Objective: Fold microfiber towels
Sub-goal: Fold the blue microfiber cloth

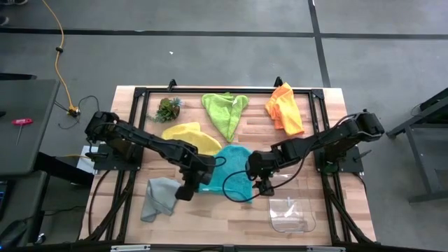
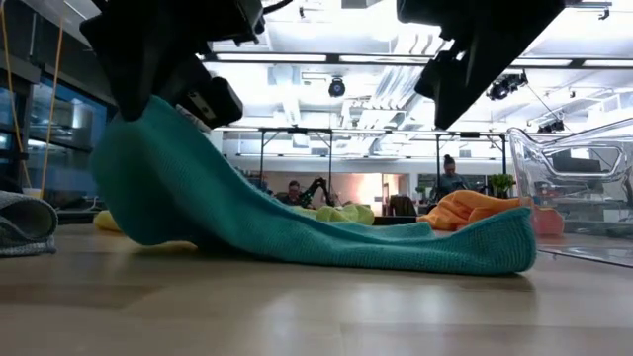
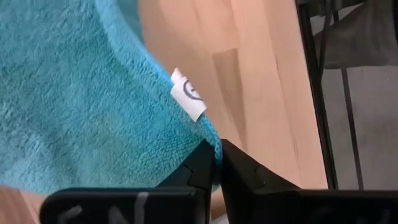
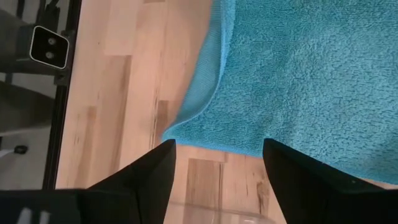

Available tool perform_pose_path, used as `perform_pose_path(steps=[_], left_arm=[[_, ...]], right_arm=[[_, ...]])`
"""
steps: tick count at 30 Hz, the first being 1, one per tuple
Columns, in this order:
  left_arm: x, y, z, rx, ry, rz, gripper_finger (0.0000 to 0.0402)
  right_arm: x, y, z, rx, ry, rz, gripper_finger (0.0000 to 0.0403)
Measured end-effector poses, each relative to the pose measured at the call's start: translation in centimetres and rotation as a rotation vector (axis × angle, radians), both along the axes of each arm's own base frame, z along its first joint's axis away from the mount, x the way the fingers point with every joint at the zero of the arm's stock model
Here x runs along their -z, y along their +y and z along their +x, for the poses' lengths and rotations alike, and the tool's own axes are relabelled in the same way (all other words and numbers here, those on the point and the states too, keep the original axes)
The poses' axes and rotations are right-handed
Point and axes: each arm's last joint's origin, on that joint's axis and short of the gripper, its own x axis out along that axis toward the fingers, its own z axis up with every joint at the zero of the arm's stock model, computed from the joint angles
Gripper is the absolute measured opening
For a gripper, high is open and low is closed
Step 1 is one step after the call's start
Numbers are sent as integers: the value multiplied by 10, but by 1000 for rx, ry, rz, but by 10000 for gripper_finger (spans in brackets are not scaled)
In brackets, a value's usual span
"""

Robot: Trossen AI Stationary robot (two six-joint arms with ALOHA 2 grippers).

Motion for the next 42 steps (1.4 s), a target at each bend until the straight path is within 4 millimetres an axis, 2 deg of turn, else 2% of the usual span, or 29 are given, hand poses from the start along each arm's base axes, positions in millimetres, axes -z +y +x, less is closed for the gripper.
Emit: perform_pose_path(steps=[6, 12, 15, 20, 25, 28, 31, 34, 42], left_arm=[[-2, -18, 2, -16, -24, -20, 65], [-2, -33, 0, -75, -7, 7, 141], [-2, -33, -1, -81, 0, 12, 176], [-18, -3, -12, -146, 7, 117, 201], [-49, 50, -23, -240, -141, 245, 195], [-55, 81, -25, -261, -188, 297, 190], [-45, 104, -23, -208, -184, 316, 185], [-24, 119, -16, -173, -133, 262, 181], [44, 130, 4, -107, 55, 208, 161]], right_arm=[[0, 0, 0, -1, 0, 0, 234], [0, 0, 0, -21, -7, -11, 234], [0, 0, 0, -28, -10, -14, 234], [-1, 0, 1, -26, -23, -11, 234], [-1, -1, 2, -1, -33, -20, 234], [-1, -1, 3, 36, -28, -20, 234], [-1, -2, 3, 71, -23, -18, 234], [-1, -2, 3, 92, -16, -7, 234], [-1, -4, 3, 174, -23, -43, 234]])
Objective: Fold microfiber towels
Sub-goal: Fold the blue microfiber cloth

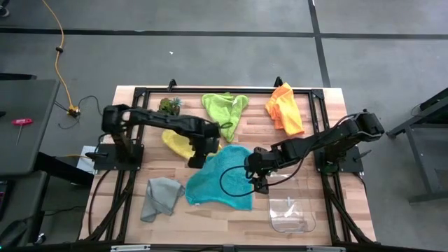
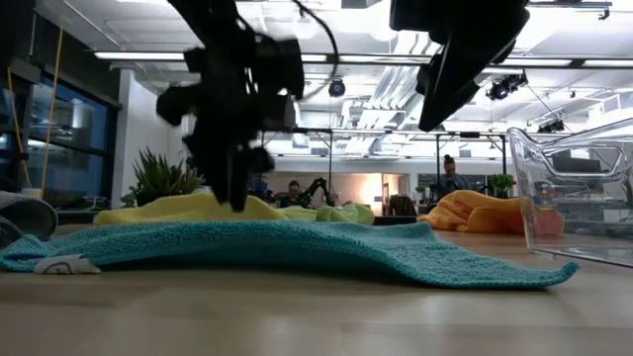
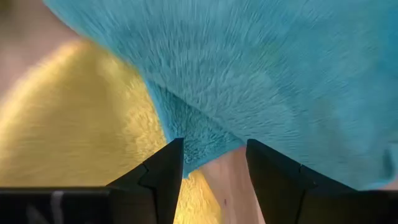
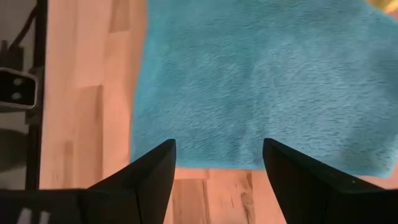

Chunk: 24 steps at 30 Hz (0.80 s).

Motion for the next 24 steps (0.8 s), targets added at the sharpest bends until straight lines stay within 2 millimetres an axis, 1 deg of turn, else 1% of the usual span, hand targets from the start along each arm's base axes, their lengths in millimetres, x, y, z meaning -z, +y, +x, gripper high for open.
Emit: perform_pose_path(steps=[2, 5, 9, 11, 13, 16, 19, 22, 24], left_arm=[[9, 4, 1, -18, 27, -8, 153], [10, 12, 0, -84, 28, -12, 139], [-5, 21, -3, -139, -53, 28, 121], [-9, 22, -12, -167, -88, 42, 114], [-4, 19, -21, -200, -111, 33, 111], [4, 7, -36, -215, -136, 8, 111], [8, -1, -44, -204, -183, 38, 115], [8, -5, -40, -178, -254, 65, 120], [10, -9, -41, -161, -246, 60, 126]], right_arm=[[0, 0, 0, 18, -3, -10, 234], [0, -1, 0, 26, -6, -22, 234], [0, -1, 1, 35, -11, -34, 234], [0, -1, 1, 35, -11, -35, 234], [0, -1, 1, 36, -12, -35, 234], [0, -1, 1, 36, -13, -35, 234], [0, -2, 1, 44, -20, -46, 234], [-1, -2, 1, 47, -25, -48, 234], [-1, -2, 2, 49, -31, -45, 234]])
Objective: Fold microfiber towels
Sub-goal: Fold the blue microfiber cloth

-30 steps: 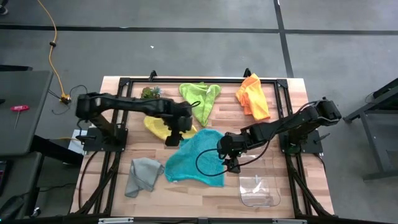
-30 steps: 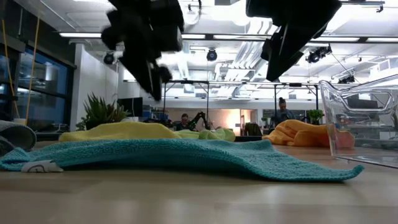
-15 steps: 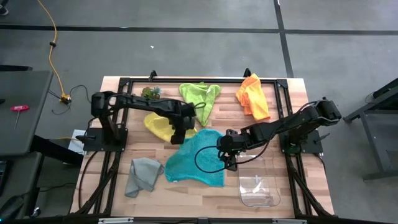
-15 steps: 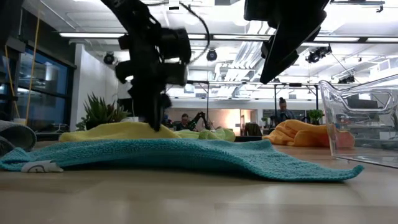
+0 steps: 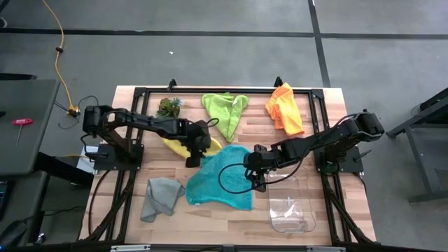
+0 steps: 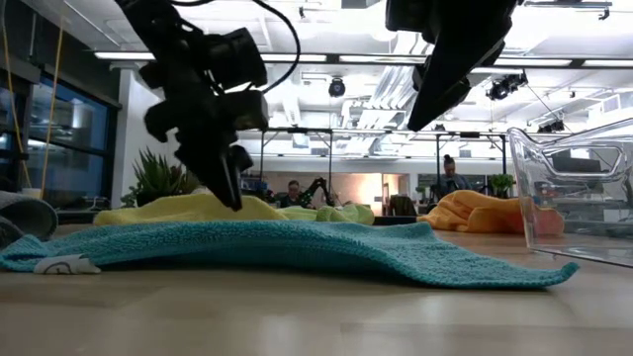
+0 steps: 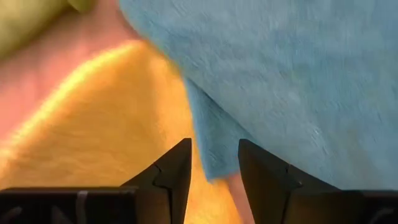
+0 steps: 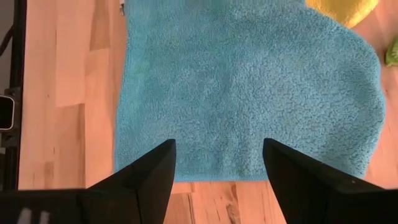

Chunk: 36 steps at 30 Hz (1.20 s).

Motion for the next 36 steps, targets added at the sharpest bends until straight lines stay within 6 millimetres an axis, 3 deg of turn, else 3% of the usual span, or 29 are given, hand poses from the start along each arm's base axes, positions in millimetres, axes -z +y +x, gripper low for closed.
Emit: perform_pose_path(steps=[8, 14, 19, 26, 36], left_arm=[[21, -5, 7, 25, 61, 55, 173], [22, -5, 8, 13, 70, 93, 203], [22, -5, 5, 27, 91, 98, 206], [22, -8, 4, 82, 104, 118, 184], [22, -24, 7, 174, 112, 212, 87]], right_arm=[[0, 0, 0, 0, -3, 1, 234], [0, 0, 0, 1, -4, 1, 234], [0, 0, 0, -1, -4, 0, 234], [0, 0, 0, -6, -6, -8, 234], [0, -1, 0, 4, -10, -23, 234]])
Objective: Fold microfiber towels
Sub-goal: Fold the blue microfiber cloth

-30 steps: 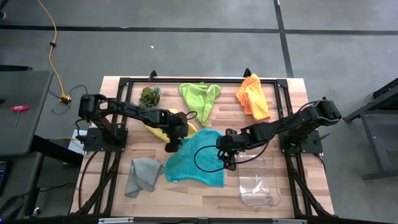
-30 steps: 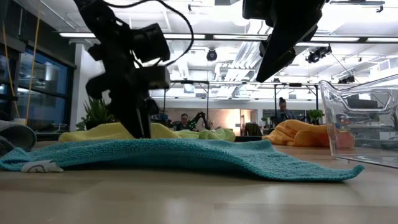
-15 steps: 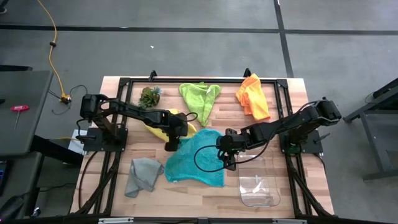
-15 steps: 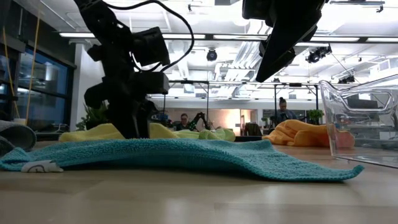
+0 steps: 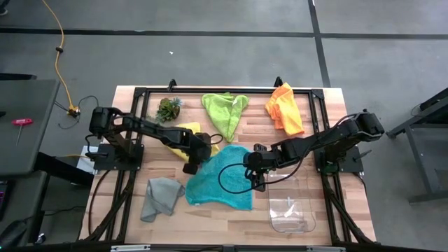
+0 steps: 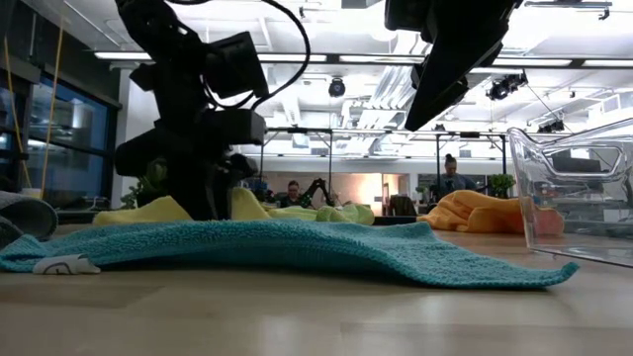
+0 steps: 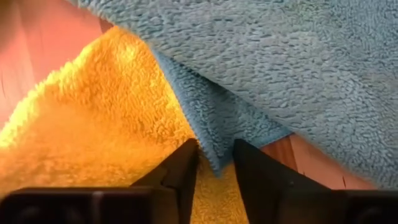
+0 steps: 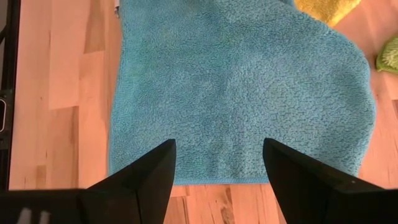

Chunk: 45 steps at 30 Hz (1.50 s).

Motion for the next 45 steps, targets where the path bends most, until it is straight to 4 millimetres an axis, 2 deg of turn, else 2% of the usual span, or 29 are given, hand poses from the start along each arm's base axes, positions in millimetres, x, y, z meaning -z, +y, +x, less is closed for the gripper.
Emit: perform_pose_path(steps=[6, 14, 25, 36, 45], left_arm=[[0, -2, 1, -7, 4, 50, 53], [-4, 7, -4, -43, 18, 58, 27], [-24, 19, -15, -92, 1, 122, 23], [-41, 20, -26, -120, 2, 182, 14], [-62, 16, -34, -180, -88, 101, 10]], right_arm=[[0, 0, 0, 0, 0, 0, 234], [0, 0, 0, 0, 0, 0, 234], [0, -1, 0, 15, -5, -24, 234], [1, -2, -1, 11, -2, -68, 234], [4, -23, -2, 61, 67, -118, 234]])
